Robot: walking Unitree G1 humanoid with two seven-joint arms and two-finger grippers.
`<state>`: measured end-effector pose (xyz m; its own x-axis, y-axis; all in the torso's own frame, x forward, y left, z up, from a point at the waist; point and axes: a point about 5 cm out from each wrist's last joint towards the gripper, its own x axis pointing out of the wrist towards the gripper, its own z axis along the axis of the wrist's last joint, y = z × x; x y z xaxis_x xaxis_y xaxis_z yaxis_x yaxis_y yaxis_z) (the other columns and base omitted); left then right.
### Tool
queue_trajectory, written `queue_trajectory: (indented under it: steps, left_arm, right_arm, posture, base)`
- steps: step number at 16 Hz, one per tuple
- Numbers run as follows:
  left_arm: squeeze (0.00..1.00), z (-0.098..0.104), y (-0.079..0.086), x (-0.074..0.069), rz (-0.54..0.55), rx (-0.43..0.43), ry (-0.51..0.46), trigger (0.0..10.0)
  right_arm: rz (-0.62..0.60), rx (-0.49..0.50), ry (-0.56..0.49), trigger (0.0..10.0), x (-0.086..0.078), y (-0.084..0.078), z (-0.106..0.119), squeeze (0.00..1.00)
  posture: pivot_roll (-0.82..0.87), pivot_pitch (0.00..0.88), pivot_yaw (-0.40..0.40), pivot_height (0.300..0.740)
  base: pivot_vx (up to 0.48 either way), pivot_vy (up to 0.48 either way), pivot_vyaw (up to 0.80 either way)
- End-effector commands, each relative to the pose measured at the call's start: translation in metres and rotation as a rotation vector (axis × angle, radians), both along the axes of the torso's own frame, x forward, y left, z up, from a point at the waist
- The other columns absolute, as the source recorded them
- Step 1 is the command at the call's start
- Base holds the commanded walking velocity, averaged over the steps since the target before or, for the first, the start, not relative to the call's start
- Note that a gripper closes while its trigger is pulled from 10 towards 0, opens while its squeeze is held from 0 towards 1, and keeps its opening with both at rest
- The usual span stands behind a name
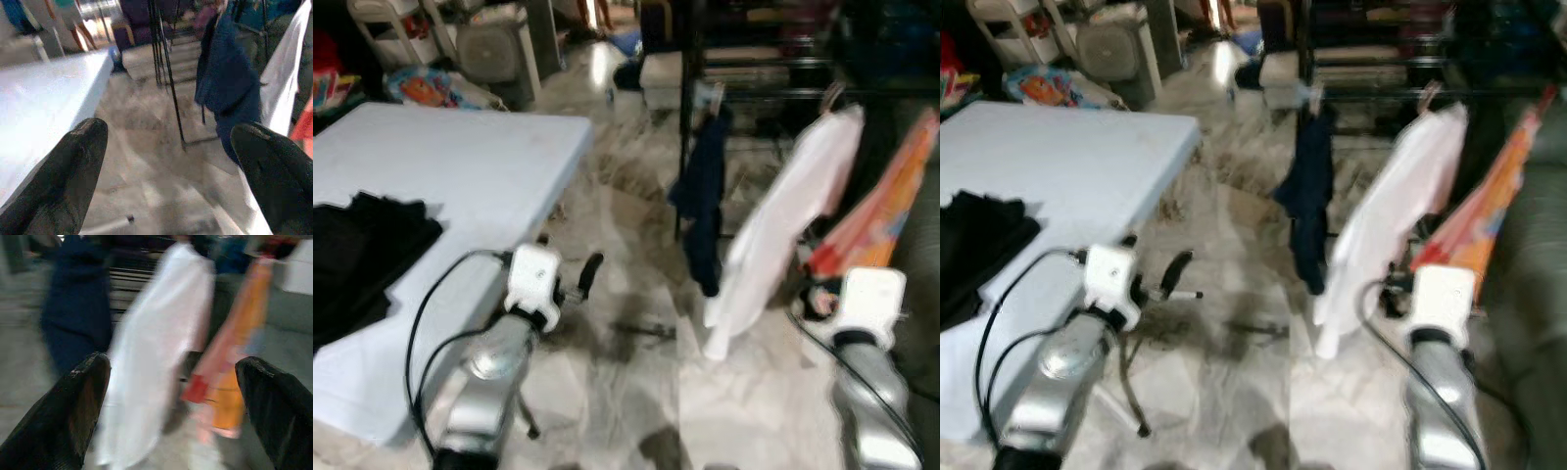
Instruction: Hang hanger
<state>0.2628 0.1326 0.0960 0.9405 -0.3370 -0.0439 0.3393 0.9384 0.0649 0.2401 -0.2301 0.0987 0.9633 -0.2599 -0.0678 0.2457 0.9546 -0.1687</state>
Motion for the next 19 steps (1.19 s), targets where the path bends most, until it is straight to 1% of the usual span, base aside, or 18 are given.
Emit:
queue_trajectory:
  steps: [1, 2, 3, 4, 9, 11, 14, 16, 19]
  left_arm:
    - [0.00, -0.002, 0.002, 0.000, 0.005, -0.014, 0.016, 10.0]
    - [0.00, -0.006, -0.001, -0.002, 0.004, -0.020, 0.025, 10.0]
    - [0.00, -0.006, -0.006, -0.002, -0.014, -0.015, 0.017, 10.0]
    - [0.00, -0.005, -0.008, -0.001, -0.021, -0.018, 0.014, 10.0]
    - [0.00, -0.006, -0.009, 0.005, -0.026, -0.044, 0.027, 10.0]
    - [0.00, -0.006, -0.009, 0.006, -0.024, -0.050, 0.033, 10.0]
    - [0.00, -0.004, -0.010, 0.009, -0.015, -0.049, 0.032, 10.0]
    - [0.00, -0.003, -0.006, 0.011, 0.005, -0.040, 0.018, 10.0]
    - [0.00, -0.003, -0.001, 0.010, 0.030, -0.030, 0.017, 10.0]
  right_arm:
    - [0.005, 0.028, -0.001, 10.0, 0.002, 0.003, -0.003, 0.00]
    - [0.026, 0.033, 0.002, 10.0, 0.004, 0.010, -0.006, 0.00]
    - [0.037, 0.034, -0.009, 10.0, 0.007, 0.014, -0.004, 0.00]
    - [0.041, 0.031, -0.012, 10.0, 0.007, 0.015, -0.003, 0.00]
    - [0.051, 0.027, 0.003, 10.0, 0.004, 0.010, -0.007, 0.00]
    - [0.076, 0.020, 0.013, 10.0, 0.004, 0.012, -0.009, 0.00]
    - [0.152, -0.002, -0.020, 10.0, 0.005, 0.019, -0.002, 0.00]
    - [0.228, -0.017, -0.028, 10.0, 0.003, 0.025, 0.002, 0.00]
    - [0.282, -0.035, -0.013, 10.0, 0.001, 0.029, -0.001, 0.00]
  posture:
    - [-0.08, 0.000, 0.101, 0.740]
    - [-0.08, 0.000, 0.101, 0.740]
    - [-0.09, 0.000, 0.110, 0.740]
    - [-0.09, 0.000, 0.110, 0.740]
    - [-0.09, 0.000, 0.099, 0.740]
    - [-0.09, 0.000, 0.093, 0.740]
    - [-0.08, 0.000, 0.085, 0.740]
    - [-0.07, 0.000, 0.071, 0.740]
    - [-0.05, 0.000, 0.048, 0.740]
  base:
    - [0.322, 0.000, 0.00]
    - [0.439, 0.000, 0.00]
    - [0.428, 0.000, 0.00]
    - [0.428, 0.000, 0.00]
    - [0.428, 0.000, 0.00]
    - [0.394, 0.274, 0.00]
    - [0.325, 0.353, 0.00]
    - [0.251, 0.409, 0.00]
    - [0.249, 0.411, 0.00]
